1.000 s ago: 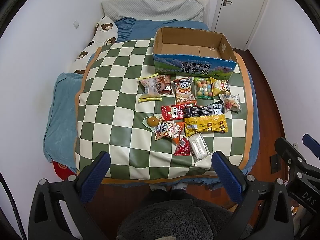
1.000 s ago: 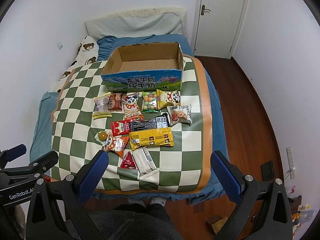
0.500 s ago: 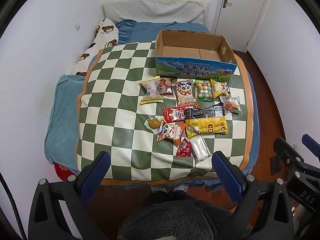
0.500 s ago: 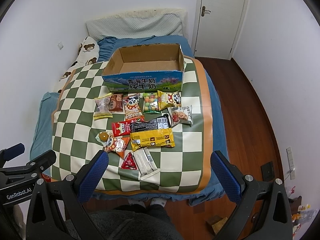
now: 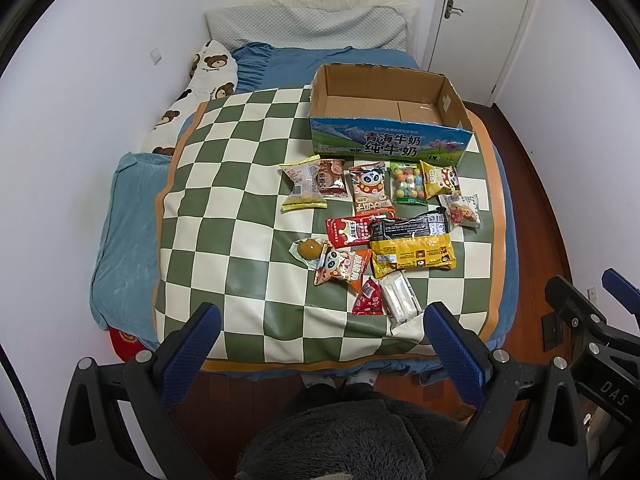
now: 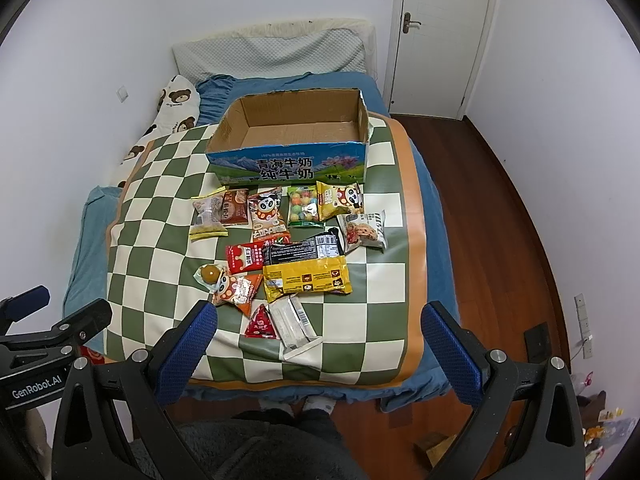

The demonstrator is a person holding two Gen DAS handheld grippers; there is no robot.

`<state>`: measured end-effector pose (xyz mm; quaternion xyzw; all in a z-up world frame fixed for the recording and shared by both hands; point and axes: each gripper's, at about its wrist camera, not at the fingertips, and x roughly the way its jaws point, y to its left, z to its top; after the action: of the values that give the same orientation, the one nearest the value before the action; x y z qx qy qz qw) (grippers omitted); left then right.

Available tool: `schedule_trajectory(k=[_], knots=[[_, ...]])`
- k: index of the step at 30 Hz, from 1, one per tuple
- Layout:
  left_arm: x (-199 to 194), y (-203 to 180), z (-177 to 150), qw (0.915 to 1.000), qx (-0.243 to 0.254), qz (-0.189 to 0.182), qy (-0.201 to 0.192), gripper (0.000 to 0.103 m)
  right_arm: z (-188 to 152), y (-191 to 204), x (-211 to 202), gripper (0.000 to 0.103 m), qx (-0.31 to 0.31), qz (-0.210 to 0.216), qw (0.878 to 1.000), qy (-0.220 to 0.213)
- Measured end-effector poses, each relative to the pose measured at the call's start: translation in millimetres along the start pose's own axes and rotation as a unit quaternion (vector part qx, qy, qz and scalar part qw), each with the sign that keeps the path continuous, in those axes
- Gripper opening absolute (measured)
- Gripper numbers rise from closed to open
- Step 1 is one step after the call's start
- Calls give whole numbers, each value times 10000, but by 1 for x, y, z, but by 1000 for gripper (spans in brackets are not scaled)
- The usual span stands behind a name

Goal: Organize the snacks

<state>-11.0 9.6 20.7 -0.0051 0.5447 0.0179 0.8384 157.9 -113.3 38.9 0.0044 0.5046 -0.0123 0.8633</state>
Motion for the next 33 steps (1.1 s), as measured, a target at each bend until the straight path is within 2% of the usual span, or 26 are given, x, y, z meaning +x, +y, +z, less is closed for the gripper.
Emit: schedule_trajectory(k=[12, 15, 19, 21, 24, 28, 33], knots=[[1, 2, -2, 10000, 4, 11, 8, 103, 7, -3, 3, 103, 73, 192, 9998, 48], [11, 8, 3, 10000, -75, 60, 16, 103, 7, -11, 21, 103, 285, 345, 9989, 169], [47, 20, 11, 9990, -272, 326, 116, 103, 8, -27, 70, 103, 820, 636, 9933, 508], [70, 25, 17, 9979, -334, 500, 247, 103, 7, -37, 106, 103, 1202, 854, 9862, 750], [109, 31, 24, 9949, -375, 808, 479, 103, 4, -52, 165, 103, 1838, 1101, 9694, 1199], [152, 33, 31, 9912, -310, 1055, 738, 103, -2, -63, 250, 103, 2658, 1305, 9383, 1789], [197, 32, 45, 9860, -130, 1341, 980, 103, -5, -63, 333, 103, 3435, 1537, 8972, 2312]])
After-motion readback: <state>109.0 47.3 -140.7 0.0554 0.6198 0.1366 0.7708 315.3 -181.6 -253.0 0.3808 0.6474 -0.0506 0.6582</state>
